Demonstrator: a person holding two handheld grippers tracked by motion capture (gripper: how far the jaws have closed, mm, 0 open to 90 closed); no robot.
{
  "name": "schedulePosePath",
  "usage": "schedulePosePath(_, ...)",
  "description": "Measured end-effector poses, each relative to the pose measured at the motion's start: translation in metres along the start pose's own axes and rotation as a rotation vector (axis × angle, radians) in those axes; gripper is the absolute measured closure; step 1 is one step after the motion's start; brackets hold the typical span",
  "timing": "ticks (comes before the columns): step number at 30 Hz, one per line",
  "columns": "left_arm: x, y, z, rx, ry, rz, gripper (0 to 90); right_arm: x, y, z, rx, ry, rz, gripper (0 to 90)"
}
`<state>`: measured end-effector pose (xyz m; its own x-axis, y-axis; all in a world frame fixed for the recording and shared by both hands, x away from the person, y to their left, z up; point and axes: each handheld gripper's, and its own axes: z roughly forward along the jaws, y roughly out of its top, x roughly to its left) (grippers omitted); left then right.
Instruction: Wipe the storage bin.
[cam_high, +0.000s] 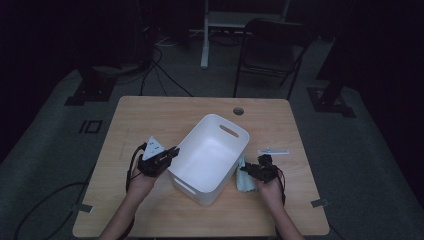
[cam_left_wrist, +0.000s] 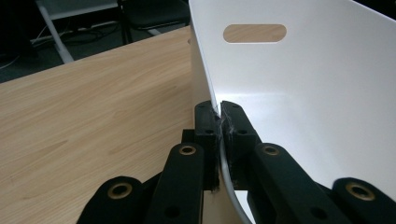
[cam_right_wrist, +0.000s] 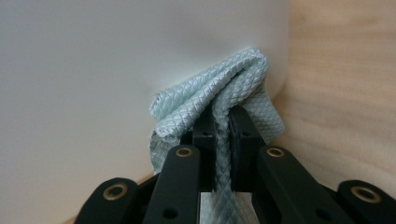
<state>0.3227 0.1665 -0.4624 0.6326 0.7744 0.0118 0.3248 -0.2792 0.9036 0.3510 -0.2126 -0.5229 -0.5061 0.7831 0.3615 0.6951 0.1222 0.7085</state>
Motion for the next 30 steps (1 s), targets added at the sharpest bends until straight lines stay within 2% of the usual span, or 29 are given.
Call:
schedulePosePath(4,-0.002,0.0,0.0,-0.003,0.023,-0.004,86.2,-0.004,-0.002,0.006,0.026,0.002,0.05,83.5)
schedulePosePath(10,-0.004,-0.001,0.001,-0.008,0.04,-0.014,86.3,0.004,0.001,-0.006,0.001,0.043,0.054,83.5)
schedulePosePath(13,-0.005,0.0,0.001,-0.005,0.045,-0.013,86.4,0.023,0.008,-0.029,-0.056,0.087,0.038,83.5)
schedulePosePath(17,-0.005,0.0,0.001,-0.006,0.045,-0.018,86.3,0.045,0.019,-0.054,-0.138,0.138,-0.01,83.4)
schedulePosePath(20,-0.005,0.0,0.001,-0.005,0.037,-0.014,86.4,0.054,0.021,-0.059,-0.157,0.112,-0.049,83.5)
schedulePosePath(23,-0.006,0.0,0.002,-0.002,0.028,0.006,86.4,0.051,0.018,-0.052,-0.146,0.107,-0.039,83.5)
schedulePosePath(30,-0.007,0.001,0.002,0.0,0.025,-0.002,85.8,0.044,0.013,-0.041,-0.119,0.081,-0.023,83.5)
